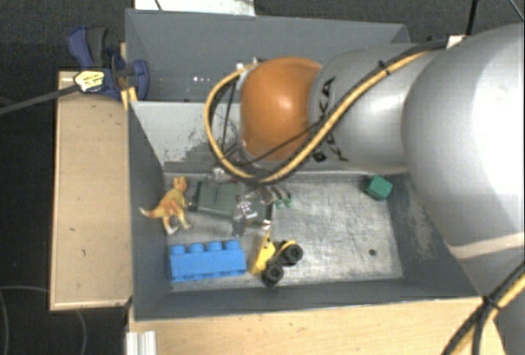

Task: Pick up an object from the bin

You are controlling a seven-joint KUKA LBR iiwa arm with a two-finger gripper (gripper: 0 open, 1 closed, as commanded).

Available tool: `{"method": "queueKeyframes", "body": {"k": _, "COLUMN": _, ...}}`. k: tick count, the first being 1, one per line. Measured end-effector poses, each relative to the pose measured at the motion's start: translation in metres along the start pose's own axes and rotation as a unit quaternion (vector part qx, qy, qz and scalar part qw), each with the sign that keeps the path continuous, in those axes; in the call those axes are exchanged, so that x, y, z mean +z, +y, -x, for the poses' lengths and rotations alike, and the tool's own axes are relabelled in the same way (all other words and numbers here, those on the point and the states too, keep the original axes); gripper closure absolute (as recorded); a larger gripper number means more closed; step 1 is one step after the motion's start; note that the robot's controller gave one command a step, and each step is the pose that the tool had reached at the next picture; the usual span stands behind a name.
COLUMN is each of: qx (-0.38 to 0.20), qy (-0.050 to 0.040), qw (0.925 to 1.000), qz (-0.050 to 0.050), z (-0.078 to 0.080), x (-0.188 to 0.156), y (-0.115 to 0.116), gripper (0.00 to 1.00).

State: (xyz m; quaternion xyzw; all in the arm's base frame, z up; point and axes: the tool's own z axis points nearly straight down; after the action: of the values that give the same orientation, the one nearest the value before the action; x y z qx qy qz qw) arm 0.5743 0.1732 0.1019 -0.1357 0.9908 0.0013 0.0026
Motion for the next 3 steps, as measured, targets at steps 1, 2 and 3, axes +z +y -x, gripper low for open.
{"method": "queueKeyframes", "body": {"k": 1, "qx": 0.0, "qy": 0.0, "qw": 1.0, "qz": 0.0, "z": 0.0, "x": 0.0, "y": 0.0, "gripper": 0.0}}
{"method": "queueKeyframes", "body": {"k": 2, "qx": -0.113, "qy": -0.0001, "qw": 0.9936, "qz": 0.0, "z": 0.037, "x": -0.026, "y": 0.063, "gripper": 1.0}}
{"method": "queueKeyframes", "body": {"k": 3, "qx": -0.112, "qy": 0.0, "qw": 0.9937, "qz": 0.0, "z": 0.036, "x": -0.026, "y": 0.063, "gripper": 1.0}}
